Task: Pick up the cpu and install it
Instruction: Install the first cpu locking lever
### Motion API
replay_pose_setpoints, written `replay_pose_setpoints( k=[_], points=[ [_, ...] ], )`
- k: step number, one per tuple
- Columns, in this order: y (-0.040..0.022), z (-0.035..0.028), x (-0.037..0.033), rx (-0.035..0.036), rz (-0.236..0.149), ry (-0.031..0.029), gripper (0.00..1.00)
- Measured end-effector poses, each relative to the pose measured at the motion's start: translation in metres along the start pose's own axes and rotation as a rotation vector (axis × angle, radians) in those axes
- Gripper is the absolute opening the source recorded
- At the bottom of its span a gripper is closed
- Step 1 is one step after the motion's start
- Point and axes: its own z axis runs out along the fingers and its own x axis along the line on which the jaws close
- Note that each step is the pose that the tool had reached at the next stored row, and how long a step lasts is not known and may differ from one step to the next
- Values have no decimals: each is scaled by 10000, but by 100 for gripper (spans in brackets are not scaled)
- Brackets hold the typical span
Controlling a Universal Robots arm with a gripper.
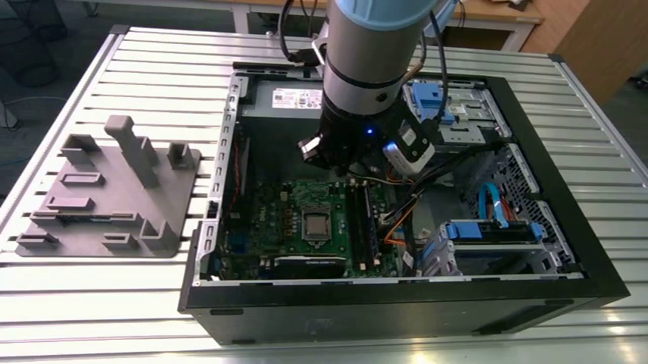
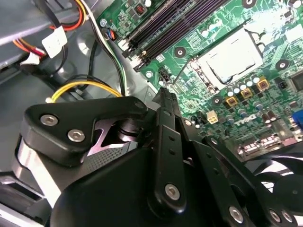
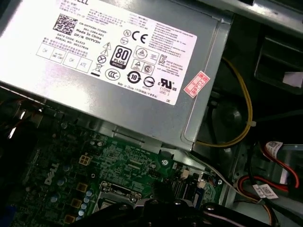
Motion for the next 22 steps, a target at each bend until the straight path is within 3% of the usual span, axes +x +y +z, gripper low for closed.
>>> replay_pose_setpoints(
  k=[8, 14, 22],
  points=[
    [-11, 15, -26, 39, 492, -84, 11],
    [63, 71, -51, 42, 540, -92, 11],
    [84, 148, -54, 60, 603, -99, 11]
  ],
)
